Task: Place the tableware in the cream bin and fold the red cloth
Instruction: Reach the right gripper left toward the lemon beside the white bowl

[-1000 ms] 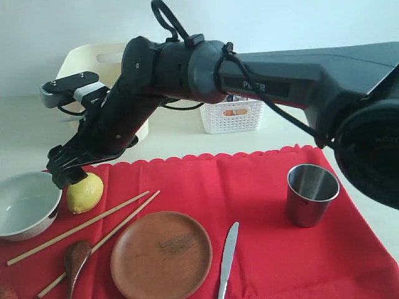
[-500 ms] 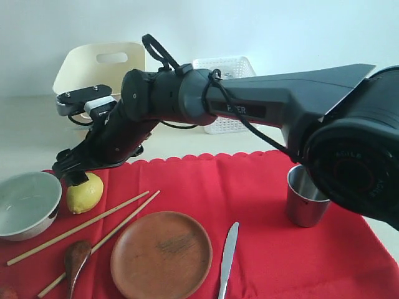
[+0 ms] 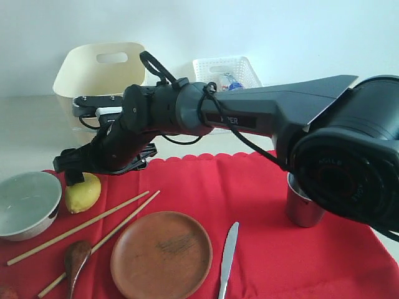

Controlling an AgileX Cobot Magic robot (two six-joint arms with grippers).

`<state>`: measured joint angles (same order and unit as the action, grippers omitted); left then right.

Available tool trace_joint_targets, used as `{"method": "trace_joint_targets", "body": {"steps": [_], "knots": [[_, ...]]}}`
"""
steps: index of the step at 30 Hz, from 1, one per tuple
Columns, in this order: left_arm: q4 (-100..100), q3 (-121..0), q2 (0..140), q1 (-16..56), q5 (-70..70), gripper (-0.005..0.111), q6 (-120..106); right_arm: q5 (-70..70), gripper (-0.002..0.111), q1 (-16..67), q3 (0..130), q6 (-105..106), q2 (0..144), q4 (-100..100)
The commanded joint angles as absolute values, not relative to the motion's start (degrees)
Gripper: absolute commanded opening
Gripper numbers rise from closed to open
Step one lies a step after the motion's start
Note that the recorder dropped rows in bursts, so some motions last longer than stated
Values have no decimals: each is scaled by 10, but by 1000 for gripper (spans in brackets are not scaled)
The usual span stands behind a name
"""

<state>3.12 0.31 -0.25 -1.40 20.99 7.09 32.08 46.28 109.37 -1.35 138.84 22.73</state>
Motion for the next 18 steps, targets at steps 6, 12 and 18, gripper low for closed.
{"method": "trace_joint_targets", "body": {"steps": [6, 12, 18], "knots": [[34, 0, 0, -14, 204, 0, 72, 330, 85, 466, 1091, -5, 1393, 319], [34, 0, 0, -14, 204, 0, 72, 332, 84, 466, 1091, 0, 1393, 346], [34, 0, 0, -14, 204, 0, 72, 348, 79, 466, 1091, -7, 1393, 353]]}}
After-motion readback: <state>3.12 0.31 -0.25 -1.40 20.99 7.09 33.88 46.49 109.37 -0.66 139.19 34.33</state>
